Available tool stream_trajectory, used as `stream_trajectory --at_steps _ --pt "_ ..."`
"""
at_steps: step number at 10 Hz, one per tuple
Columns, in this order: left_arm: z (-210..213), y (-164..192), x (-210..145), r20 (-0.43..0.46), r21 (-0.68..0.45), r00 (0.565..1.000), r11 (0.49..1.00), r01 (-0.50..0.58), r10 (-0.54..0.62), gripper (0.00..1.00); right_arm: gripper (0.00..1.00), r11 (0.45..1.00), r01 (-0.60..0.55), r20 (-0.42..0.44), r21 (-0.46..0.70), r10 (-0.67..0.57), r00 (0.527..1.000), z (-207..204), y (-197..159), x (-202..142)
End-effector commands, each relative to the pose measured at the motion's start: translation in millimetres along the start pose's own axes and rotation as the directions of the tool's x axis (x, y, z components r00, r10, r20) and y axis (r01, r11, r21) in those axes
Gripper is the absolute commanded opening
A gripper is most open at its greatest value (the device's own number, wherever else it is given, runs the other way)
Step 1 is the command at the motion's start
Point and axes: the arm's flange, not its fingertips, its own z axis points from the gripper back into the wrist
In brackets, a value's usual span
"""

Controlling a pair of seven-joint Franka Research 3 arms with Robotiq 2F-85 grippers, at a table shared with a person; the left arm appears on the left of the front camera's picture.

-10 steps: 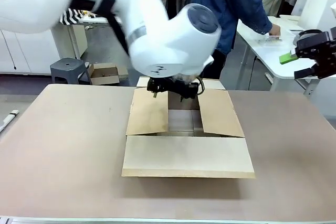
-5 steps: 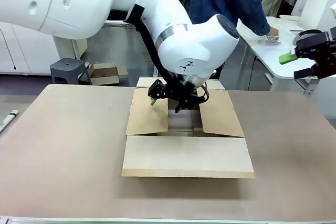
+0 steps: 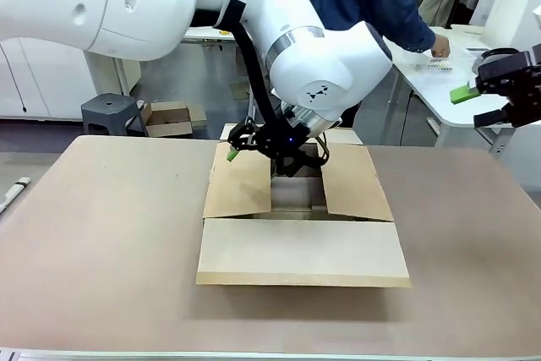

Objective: Pack the gift set into the box.
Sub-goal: Place both hands on the side flaps of the Package Box and spread them outward.

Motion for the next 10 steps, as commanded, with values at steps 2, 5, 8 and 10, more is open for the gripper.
stream_trajectory --at_steps 2,5,8,10 --pt "15 11 0 0.008 0.018 1.000 1.000 -0.001 0.001 1.00 1.00 0.999 -0.021 0.005 0.026 0.020 1.000 0 -1 3" --pt "19 32 -6 -0.012 0.066 1.000 0.998 -0.020 0.021 1.00 1.00 0.999 -0.021 0.005 0.026 0.020 1.000 0 -1 3" --pt "21 69 -7 -0.019 0.045 0.997 0.997 -0.069 0.070 1.00 1.00 0.999 -0.021 0.005 0.026 0.020 1.000 0 -1 3" --pt "15 96 -11 -0.016 -0.043 0.998 0.997 -0.062 0.062 1.00 1.00 0.999 -0.021 0.005 0.026 0.020 1.000 0 -1 3"
